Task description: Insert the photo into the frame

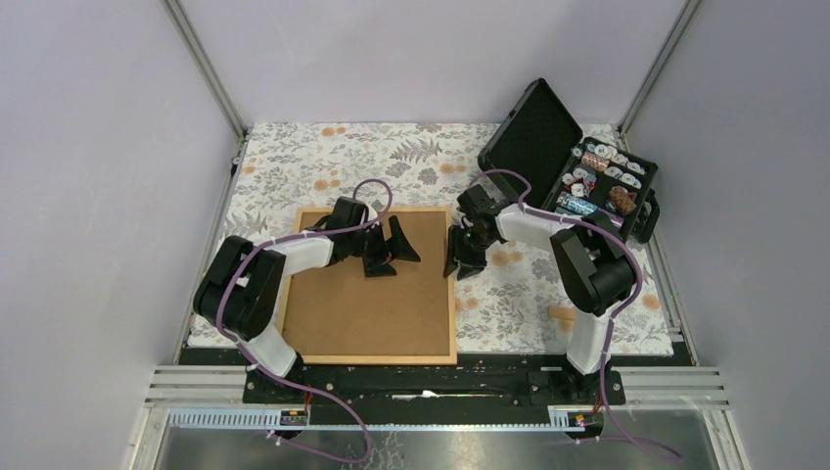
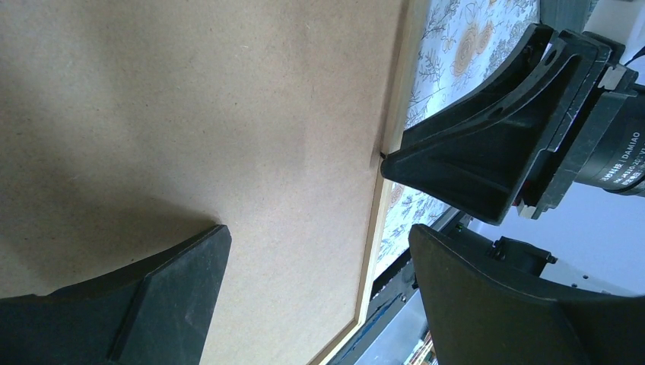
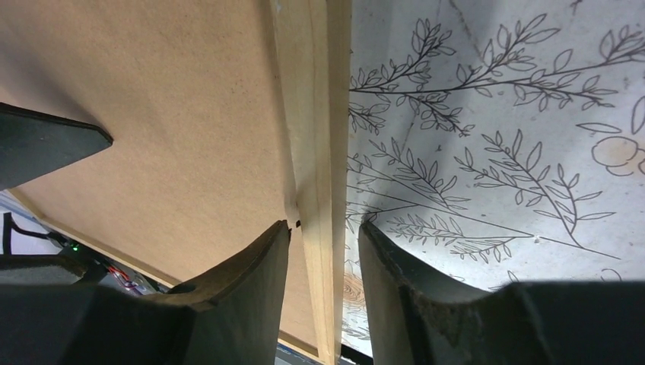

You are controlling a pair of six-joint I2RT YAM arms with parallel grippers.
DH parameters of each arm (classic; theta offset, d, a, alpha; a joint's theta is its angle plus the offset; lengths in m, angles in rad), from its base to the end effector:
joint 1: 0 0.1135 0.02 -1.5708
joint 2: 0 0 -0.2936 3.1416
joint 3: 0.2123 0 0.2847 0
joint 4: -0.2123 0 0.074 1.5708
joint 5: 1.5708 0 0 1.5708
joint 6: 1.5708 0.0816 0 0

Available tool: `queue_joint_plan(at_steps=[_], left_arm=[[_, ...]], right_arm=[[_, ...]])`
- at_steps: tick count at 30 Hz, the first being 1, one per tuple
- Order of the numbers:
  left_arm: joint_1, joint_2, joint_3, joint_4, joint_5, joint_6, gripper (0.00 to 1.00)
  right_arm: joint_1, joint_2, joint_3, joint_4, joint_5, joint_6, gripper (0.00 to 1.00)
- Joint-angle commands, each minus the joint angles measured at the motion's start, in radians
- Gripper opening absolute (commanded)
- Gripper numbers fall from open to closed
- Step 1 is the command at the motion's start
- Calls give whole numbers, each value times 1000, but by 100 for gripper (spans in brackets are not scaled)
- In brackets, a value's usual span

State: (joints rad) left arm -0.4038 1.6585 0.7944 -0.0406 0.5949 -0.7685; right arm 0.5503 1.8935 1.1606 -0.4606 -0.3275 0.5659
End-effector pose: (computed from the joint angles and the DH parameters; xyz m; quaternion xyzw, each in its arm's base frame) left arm 0.3127 -0.1833 0.1220 -0.0696 0.9059 -0.4036 0.1072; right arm 0.3407 0.2398 0.1097 -0.0230 0.9693 0.2338 0.0722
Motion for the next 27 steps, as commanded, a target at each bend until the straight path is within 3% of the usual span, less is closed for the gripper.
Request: queue_joint_plan(at_steps=[1,4,11,15,27], left_arm=[[-3,24,-49,-36,-80,34,94],[-3,27,-51,-28,-73,31,94],[-3,23,-56,-21,-67,33,94],[-3,28,-61,-13,-63,31,94],[-3,33,-69,1,-55,25,94]], right_arm=[[-7,44,-57,35,-31,-15,49],[-35,-1,-124,157,-182,33,49],[-67,-50,-156,130,-84,-6,42],[-70,-46,-144,112,-60,-15,29],[-141,-49,-206,201,-203,-2,38]])
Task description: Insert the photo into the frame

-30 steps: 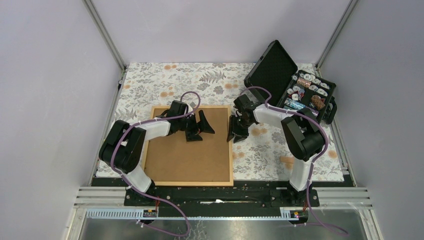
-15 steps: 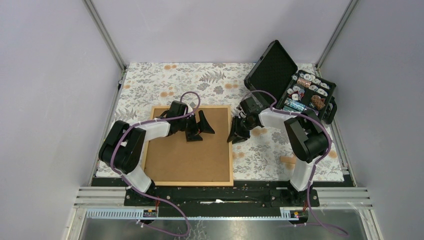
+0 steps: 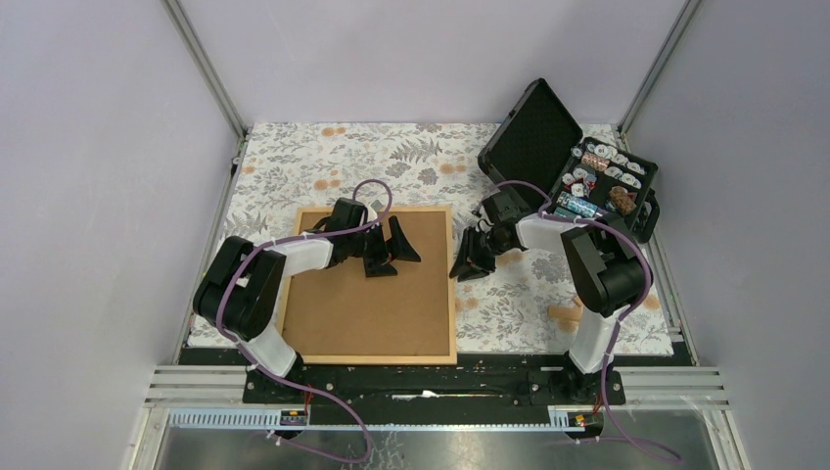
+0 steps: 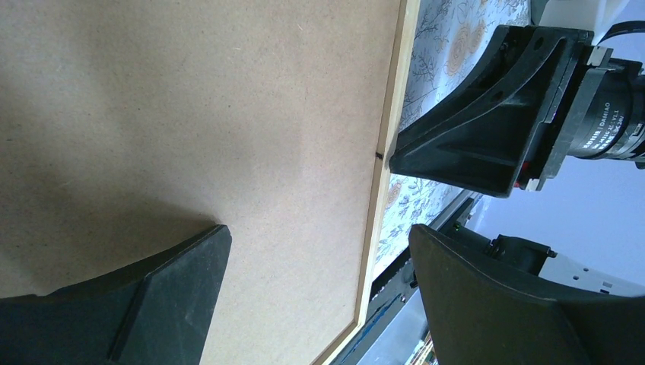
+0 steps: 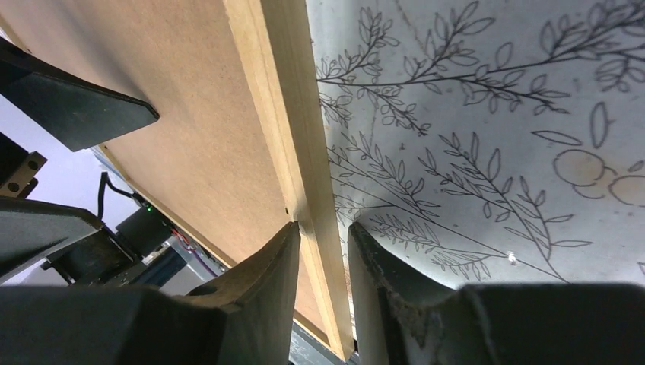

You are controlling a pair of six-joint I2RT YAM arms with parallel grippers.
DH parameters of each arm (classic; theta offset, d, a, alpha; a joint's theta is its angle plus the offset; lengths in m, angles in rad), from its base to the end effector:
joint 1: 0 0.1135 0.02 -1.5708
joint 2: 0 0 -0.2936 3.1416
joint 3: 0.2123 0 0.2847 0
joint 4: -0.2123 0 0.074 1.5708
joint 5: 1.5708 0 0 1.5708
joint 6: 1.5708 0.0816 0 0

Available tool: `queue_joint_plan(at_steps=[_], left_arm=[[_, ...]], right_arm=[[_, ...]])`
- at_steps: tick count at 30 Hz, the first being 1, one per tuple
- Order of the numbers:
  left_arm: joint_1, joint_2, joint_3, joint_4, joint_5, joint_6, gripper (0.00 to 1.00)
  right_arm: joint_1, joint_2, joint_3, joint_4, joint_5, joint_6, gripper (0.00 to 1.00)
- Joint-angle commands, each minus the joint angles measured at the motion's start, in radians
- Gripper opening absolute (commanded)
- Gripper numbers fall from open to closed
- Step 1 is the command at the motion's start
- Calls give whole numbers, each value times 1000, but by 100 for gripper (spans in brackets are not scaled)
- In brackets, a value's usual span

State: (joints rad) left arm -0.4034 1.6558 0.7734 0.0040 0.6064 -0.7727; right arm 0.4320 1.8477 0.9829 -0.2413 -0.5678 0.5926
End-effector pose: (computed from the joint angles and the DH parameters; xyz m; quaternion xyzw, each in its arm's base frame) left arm 0.3111 -0.1833 0.1207 -0.0652 0.9011 -0.4133 0.1136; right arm 0.3362 0.2033 0.0954 0.0107 0.9363 0.3459 0.0591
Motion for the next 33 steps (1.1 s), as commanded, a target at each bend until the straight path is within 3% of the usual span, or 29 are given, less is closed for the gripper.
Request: queue_joint_plan(at_steps=[1,7,26,33], left_arm=[[-3,36,-49,-42,-65,29,94],[-3,35,-51,-35,-58,24,94],[-3,27,-58,-24,-50,16,94],[-3,13,-66,-24,-49,13,94]], right_arm=[[-22,-2,-27,-19,35,-31,38],[-10,2,-5,-81,154,-37,34],[79,91,85,-145,290,-8,35],[105,136,118,-219,405,-2,35]])
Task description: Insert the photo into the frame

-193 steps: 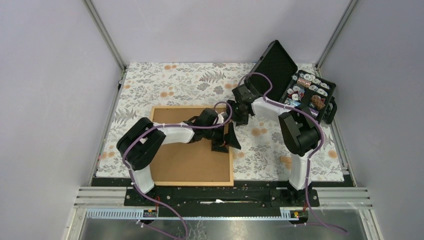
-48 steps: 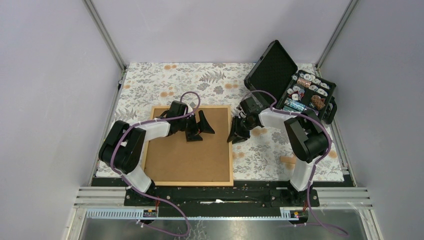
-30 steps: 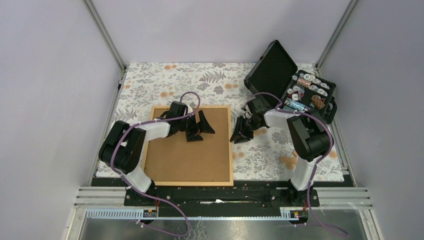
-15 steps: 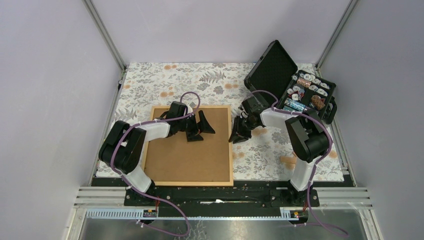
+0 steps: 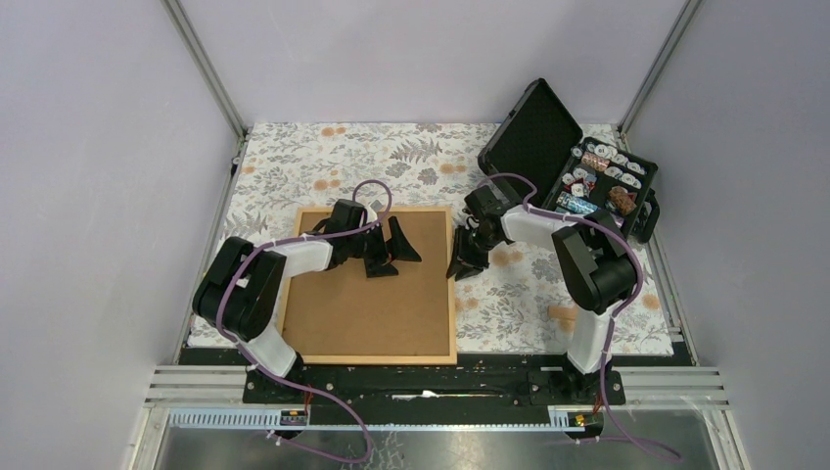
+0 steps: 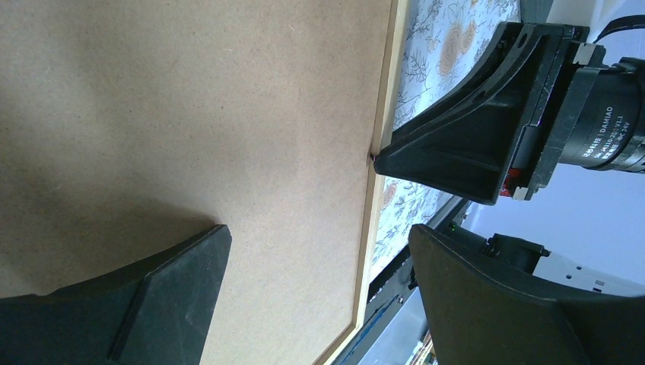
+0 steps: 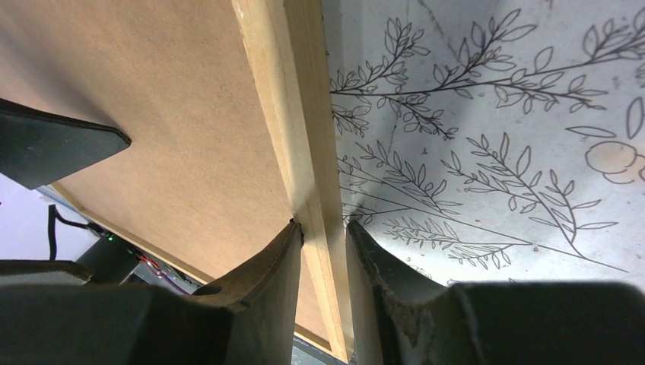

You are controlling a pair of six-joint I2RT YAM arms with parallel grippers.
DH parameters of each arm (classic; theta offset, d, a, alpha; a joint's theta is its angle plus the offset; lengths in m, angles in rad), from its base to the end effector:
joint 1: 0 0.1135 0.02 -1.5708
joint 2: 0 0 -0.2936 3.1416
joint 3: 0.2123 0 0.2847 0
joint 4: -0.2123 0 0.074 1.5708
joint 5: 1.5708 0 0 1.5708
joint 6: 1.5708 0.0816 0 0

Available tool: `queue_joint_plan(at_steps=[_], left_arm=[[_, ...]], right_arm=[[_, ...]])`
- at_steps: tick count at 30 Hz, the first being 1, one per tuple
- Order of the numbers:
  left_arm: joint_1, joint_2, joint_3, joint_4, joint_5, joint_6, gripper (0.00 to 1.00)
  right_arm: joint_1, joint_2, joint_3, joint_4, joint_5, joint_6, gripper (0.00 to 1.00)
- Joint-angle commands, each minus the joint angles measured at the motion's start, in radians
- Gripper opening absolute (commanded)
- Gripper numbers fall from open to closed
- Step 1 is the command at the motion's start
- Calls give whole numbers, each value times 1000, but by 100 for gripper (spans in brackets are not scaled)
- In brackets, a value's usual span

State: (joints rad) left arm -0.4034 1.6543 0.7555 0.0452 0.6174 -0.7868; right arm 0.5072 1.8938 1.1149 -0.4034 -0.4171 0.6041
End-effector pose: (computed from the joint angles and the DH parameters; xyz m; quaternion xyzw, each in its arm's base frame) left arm 0.3099 -0.1836 0.1197 -0.0653 0.8961 -0.4230 0.1174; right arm 0.3421 0.2279 0.1016 0.0066 0.9607 0.2722 0.0533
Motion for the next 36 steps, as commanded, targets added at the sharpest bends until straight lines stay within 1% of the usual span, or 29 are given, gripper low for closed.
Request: queue_joint_plan(at_steps=[1,10,14,18,22,24,27,29,30,32,34,36], left_arm=[[-3,14,-49,-65,-61,27,94],[-3,9,-44,-66,-56,26,94],[-3,10,-42,-70,-55,29,94],[-3,7,-44,-71,-56,29,94],[-3,5,-47,-69,-56,28,94],[-3,0,-48,-69,-56,27,94],[-4,-4,-48,-77,-57,32,94],[-4,-9,-45,-85,-59,34,94],[-4,-34,-31,-98,-52,34,94],[-3,-57,-15,-113,-49,34,94],[-3,-75,12,-141,-46,42,95],[-3,-95,48,-178,-50,54,95]], right_arm=[[36,95,-8,-69,277,-11,35],[102,190,49,-163,490,38,35],[129,250,72,-177,523,54,35],[174,312,148,-254,614,53,37],[204,365,204,-301,648,48,37],[211,377,215,-303,632,38,39],[205,317,227,-274,534,-2,43],[197,237,259,-284,474,-28,47],[163,90,285,-286,349,-67,56],[145,26,272,-272,301,-103,59],[143,-26,235,-249,282,-145,64],[142,-54,178,-215,252,-177,65]])
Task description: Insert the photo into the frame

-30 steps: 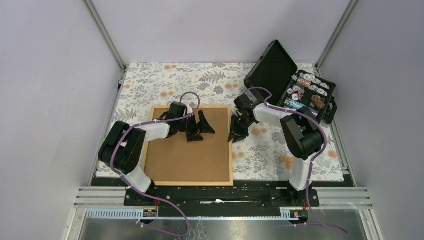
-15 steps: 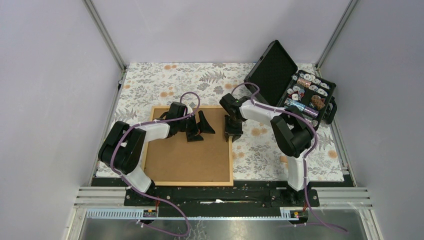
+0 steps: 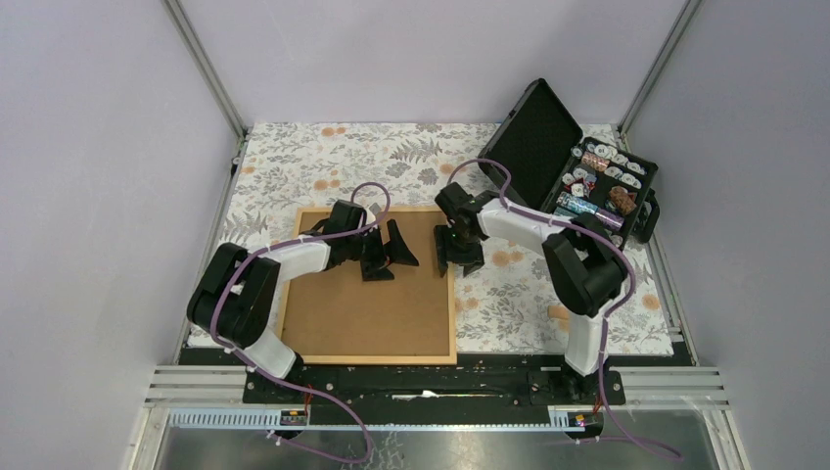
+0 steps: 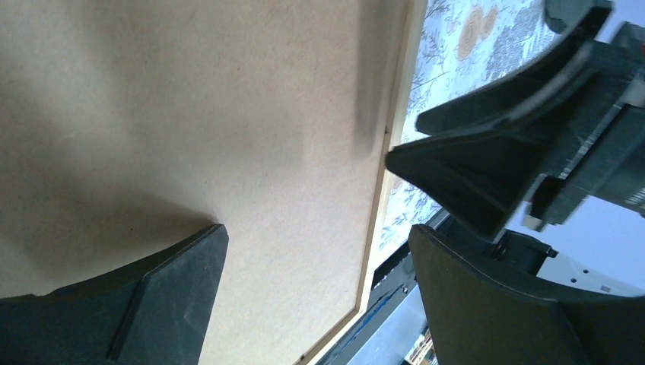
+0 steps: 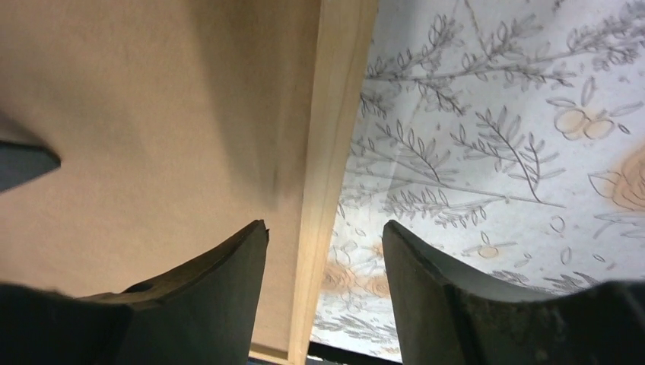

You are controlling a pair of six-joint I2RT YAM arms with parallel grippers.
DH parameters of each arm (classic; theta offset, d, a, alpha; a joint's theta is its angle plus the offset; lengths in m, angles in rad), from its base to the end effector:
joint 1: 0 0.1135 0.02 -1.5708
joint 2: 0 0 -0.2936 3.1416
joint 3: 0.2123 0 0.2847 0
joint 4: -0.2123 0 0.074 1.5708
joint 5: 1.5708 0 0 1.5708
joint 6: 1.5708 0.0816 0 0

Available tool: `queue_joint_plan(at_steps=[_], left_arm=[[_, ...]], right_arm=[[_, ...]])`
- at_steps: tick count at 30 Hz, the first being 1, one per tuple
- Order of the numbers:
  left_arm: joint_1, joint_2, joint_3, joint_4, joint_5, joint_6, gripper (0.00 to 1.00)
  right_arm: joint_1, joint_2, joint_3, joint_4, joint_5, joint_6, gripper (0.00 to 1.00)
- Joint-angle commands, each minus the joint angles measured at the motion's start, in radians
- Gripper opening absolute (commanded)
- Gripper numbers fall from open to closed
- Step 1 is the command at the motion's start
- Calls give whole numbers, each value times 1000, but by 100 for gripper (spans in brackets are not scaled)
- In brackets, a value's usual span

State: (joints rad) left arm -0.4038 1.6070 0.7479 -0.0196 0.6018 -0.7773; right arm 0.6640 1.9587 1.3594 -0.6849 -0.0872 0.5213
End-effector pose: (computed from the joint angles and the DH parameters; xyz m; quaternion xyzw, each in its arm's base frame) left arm 0.3018 -0.1792 0.1266 -0.0680 0.9015 -0.4120 0.1138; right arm 0.3410 0.2759 0.1289 -0.0767 0.9859 0.1155 0.0943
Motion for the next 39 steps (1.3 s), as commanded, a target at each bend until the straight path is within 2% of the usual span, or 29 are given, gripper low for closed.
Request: queue_joint_plan(at_steps=[1,8,12,17,19,22,23,26,29,31,36,38,39], left_arm=[[-3,-61,71,-134,-40,52,95],[-3,-77,115,-202,-79,88,95],[-3,-65,84,-177,-83,66,95],[-2,-84,95,-186,-87,59,96],[5,-100,109,-210,-102,74,96],[31,-114,125,-249,-108,99,96],[44,-118,130,-261,-109,108,96],[92,-129,139,-290,-111,136,96],[151,-143,153,-328,-106,165,96],[195,-159,167,-360,-109,186,96],[289,-196,191,-417,-118,224,96],[321,-198,196,-417,-115,226,96],[333,-193,202,-416,-115,227,97]], right_arm=[[-13,-121,-98,79,-87,-100,65],[6,-159,-231,187,-142,-78,61],[10,-176,-224,193,-83,-67,56],[42,-116,-249,240,-6,-89,49],[46,-84,-246,241,50,-134,36],[38,-42,-202,229,175,-234,5],[30,-29,-176,230,199,-280,0],[4,51,-46,243,140,-471,0],[-10,164,110,209,227,-621,0],[-42,206,194,215,206,-707,0],[-76,243,307,347,274,-964,0],[-78,239,340,414,290,-1034,8],[-78,237,366,433,316,-1043,27]])
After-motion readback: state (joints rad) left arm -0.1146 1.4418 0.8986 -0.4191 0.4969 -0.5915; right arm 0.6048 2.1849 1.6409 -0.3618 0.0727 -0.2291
